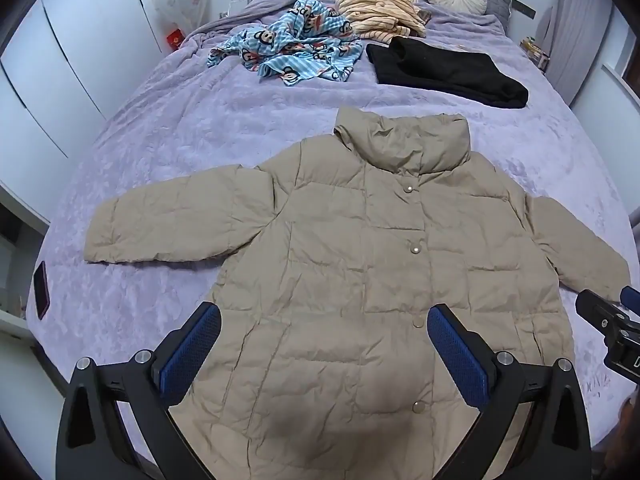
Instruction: Fold large clothes
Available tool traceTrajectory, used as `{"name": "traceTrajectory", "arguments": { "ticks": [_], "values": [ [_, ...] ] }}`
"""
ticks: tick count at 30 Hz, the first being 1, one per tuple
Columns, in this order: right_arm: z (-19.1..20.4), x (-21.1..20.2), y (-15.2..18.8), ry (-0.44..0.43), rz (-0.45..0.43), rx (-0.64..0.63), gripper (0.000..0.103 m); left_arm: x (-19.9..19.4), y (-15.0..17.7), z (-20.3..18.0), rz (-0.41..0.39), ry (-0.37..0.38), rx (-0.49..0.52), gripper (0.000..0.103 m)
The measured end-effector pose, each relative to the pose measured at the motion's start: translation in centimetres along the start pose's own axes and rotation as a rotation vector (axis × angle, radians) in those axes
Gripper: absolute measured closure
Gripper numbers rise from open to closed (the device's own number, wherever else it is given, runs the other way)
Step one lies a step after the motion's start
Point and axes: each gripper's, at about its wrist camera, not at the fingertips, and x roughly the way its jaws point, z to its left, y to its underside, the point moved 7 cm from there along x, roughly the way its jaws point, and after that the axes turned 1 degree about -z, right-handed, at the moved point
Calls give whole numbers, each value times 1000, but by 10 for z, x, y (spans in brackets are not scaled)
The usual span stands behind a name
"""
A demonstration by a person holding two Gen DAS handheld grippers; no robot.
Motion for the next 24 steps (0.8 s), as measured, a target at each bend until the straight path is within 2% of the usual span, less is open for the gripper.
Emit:
{"name": "traceTrajectory", "arguments": {
  "ticks": [24],
  "values": [
    [1,1,-1,4,0,-2,0,1,-2,1,3,-2,4,0]
  ]
}}
